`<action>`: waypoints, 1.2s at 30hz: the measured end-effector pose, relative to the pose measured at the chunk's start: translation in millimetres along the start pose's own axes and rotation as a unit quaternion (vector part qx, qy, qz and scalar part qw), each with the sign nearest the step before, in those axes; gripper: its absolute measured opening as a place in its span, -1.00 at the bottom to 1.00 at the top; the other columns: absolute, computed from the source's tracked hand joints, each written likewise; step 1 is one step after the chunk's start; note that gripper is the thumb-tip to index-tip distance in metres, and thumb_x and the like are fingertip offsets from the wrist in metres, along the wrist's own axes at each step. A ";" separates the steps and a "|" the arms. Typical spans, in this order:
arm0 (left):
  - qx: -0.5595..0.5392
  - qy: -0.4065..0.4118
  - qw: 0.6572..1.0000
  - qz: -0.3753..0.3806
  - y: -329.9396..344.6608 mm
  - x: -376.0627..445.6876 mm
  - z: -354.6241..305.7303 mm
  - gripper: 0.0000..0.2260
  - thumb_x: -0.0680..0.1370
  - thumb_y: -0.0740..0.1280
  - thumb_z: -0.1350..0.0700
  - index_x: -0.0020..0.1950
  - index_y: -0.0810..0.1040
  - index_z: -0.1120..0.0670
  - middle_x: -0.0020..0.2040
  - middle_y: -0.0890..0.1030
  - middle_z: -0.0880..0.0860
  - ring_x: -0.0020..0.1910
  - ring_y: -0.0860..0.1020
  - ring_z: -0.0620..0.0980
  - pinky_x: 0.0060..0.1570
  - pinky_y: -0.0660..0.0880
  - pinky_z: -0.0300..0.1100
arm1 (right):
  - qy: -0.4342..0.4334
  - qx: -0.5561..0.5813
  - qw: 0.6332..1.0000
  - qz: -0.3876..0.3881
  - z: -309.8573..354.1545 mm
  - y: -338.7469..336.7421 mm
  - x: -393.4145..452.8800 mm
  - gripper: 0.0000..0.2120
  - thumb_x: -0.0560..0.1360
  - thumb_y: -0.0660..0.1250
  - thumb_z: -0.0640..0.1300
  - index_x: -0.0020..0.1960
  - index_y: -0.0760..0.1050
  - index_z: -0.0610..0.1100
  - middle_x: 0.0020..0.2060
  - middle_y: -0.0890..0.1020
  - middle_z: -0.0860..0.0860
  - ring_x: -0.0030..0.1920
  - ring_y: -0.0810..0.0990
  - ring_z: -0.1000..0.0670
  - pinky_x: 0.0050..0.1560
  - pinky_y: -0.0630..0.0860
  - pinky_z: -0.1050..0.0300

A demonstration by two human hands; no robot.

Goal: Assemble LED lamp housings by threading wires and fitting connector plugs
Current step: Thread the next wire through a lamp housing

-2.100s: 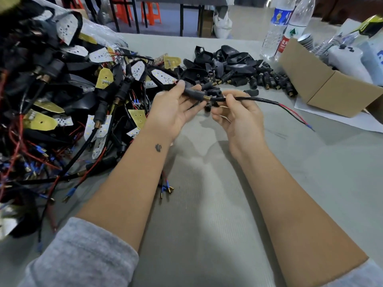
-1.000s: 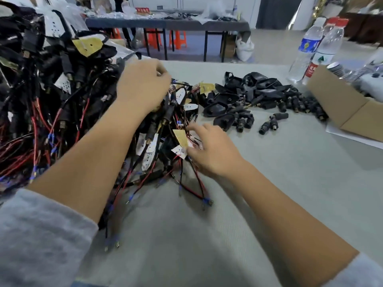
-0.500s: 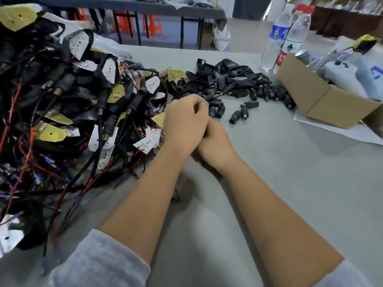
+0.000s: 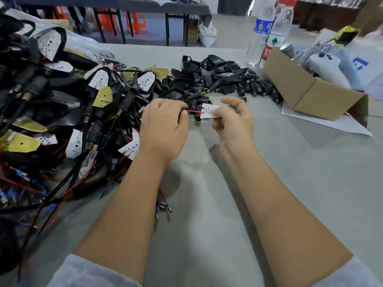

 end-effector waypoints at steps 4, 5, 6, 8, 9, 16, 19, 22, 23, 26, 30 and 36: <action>0.053 -0.024 0.998 0.015 1.3 -0.2 8.5 -0.72 0.59 0.22 0.10 0.27 0.55 0.02 0.25 0.55 -0.02 0.34 0.37 0.05 0.40 0.19 -0.01 | -0.005 0.036 0.999 -0.037 2.3 -8.9 3.1 -0.75 0.27 0.30 -0.42 -0.16 0.46 -0.12 -0.45 0.39 0.00 -0.50 0.34 0.06 -0.46 0.33 0.25; 0.068 -0.034 0.997 0.019 1.3 -0.7 11.7 -0.71 0.58 0.22 0.10 0.29 0.53 0.00 0.27 0.53 -0.01 0.37 0.35 0.05 0.41 0.18 0.04 | -0.005 0.042 0.998 -0.048 2.3 -11.2 3.8 -0.75 0.24 0.29 -0.39 -0.18 0.46 -0.11 -0.44 0.40 0.01 -0.49 0.32 0.05 -0.46 0.32 0.24; 0.081 -0.045 0.996 0.020 0.3 -1.0 14.8 -0.69 0.58 0.22 0.10 0.32 0.50 -0.01 0.29 0.51 0.00 0.38 0.34 0.05 0.41 0.18 0.06 | -0.006 0.045 0.997 -0.061 2.2 -13.6 4.5 -0.76 0.23 0.29 -0.39 -0.19 0.46 -0.11 -0.46 0.42 0.02 -0.49 0.32 0.06 -0.45 0.32 0.24; 0.096 -0.072 0.993 0.007 -4.8 -0.3 23.1 -0.64 0.58 0.23 0.10 0.39 0.42 0.04 0.35 0.47 0.05 0.41 0.30 0.08 0.41 0.18 0.02 | -0.007 0.055 0.994 -0.091 2.7 -19.4 5.3 -0.76 0.27 0.27 -0.43 -0.22 0.44 -0.11 -0.51 0.45 0.08 -0.52 0.32 0.07 -0.45 0.30 0.23; 0.100 -0.087 0.991 0.001 -7.5 0.3 28.0 -0.60 0.58 0.23 0.11 0.42 0.37 0.09 0.39 0.43 0.08 0.43 0.27 0.10 0.40 0.17 -0.01 | -0.004 0.066 0.992 -0.108 3.1 -23.3 5.5 -0.75 0.29 0.26 -0.45 -0.24 0.43 -0.11 -0.51 0.46 0.08 -0.54 0.30 0.08 -0.47 0.29 0.23; 0.134 -0.139 0.981 0.010 -10.9 -4.8 42.8 -0.47 0.53 0.27 0.15 0.49 0.24 0.12 0.48 0.29 0.10 0.49 0.16 0.14 0.44 0.17 0.02 | -0.008 0.131 0.963 -0.234 13.2 -61.1 10.0 -0.74 0.34 0.23 -0.48 -0.27 0.36 -0.12 -0.42 0.41 -0.04 -0.58 0.25 0.06 -0.50 0.22 0.23; 0.147 -0.127 0.981 0.013 -8.0 -4.8 39.3 -0.43 0.55 0.26 0.13 0.54 0.17 0.09 0.50 0.28 0.11 0.50 0.14 0.16 0.44 0.17 0.05 | 0.001 0.148 0.958 -0.245 12.7 -64.2 8.2 -0.78 0.36 0.22 -0.45 -0.26 0.35 -0.15 -0.43 0.39 -0.04 -0.60 0.24 0.06 -0.51 0.22 0.23; 0.154 -0.136 0.978 0.026 -2.6 -5.9 38.3 -0.36 0.55 0.26 0.12 0.58 0.06 0.07 0.57 0.11 0.18 0.55 0.01 0.18 0.46 0.10 0.07 | 0.059 0.216 0.962 -0.156 2.7 -45.2 10.8 -0.84 0.44 0.18 -0.41 -0.22 0.40 -0.19 -0.46 0.43 -0.03 -0.57 0.27 0.08 -0.50 0.24 0.24; 0.150 -0.145 0.978 0.023 -3.2 -6.2 39.3 -0.32 0.55 0.27 0.11 0.59 0.02 0.06 0.59 0.01 0.20 0.57 -0.05 0.18 0.47 0.08 0.08 | 0.085 0.239 0.962 -0.100 -1.1 -33.3 11.5 -0.83 0.47 0.16 -0.39 -0.20 0.44 -0.20 -0.48 0.46 -0.03 -0.55 0.29 0.08 -0.48 0.26 0.25; 0.114 -0.167 0.979 -0.015 -13.9 -4.8 43.1 -0.29 0.54 0.27 0.13 0.60 -0.02 0.07 0.59 -0.18 0.24 0.57 -0.17 0.19 0.48 0.06 0.09 | 0.120 0.176 0.976 0.038 -8.9 -8.1 9.7 -0.81 0.52 0.18 -0.38 -0.18 0.51 -0.22 -0.47 0.52 -0.02 -0.45 0.37 0.07 -0.41 0.38 0.27; 0.089 -0.192 0.977 -0.016 -17.1 -2.8 54.5 -0.39 0.53 0.26 0.19 0.56 0.16 0.08 0.60 -0.13 0.21 0.58 -0.13 0.16 0.48 0.07 0.06 | 0.047 -0.111 0.982 0.147 -13.0 8.1 5.3 -0.81 0.52 0.28 -0.39 -0.21 0.52 -0.19 -0.38 0.52 -0.05 -0.45 0.41 0.09 -0.37 0.40 0.30; 0.232 -0.039 0.968 0.090 14.7 -2.5 30.2 -0.79 0.61 0.23 0.09 0.23 0.50 -0.03 0.60 0.08 0.07 0.58 -0.09 0.11 0.46 -0.14 0.24 | -0.073 -0.072 0.994 0.032 17.2 -11.1 11.4 -0.79 0.50 0.31 -0.35 -0.25 0.50 -0.12 -0.45 0.49 0.01 -0.46 0.43 0.05 -0.36 0.41 0.19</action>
Point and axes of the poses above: each hand's wrist, its own x-axis towards the middle knuckle, its own y-axis out of the palm, z = x × y, the point moved 9 cm from there along x, towards the middle knuckle
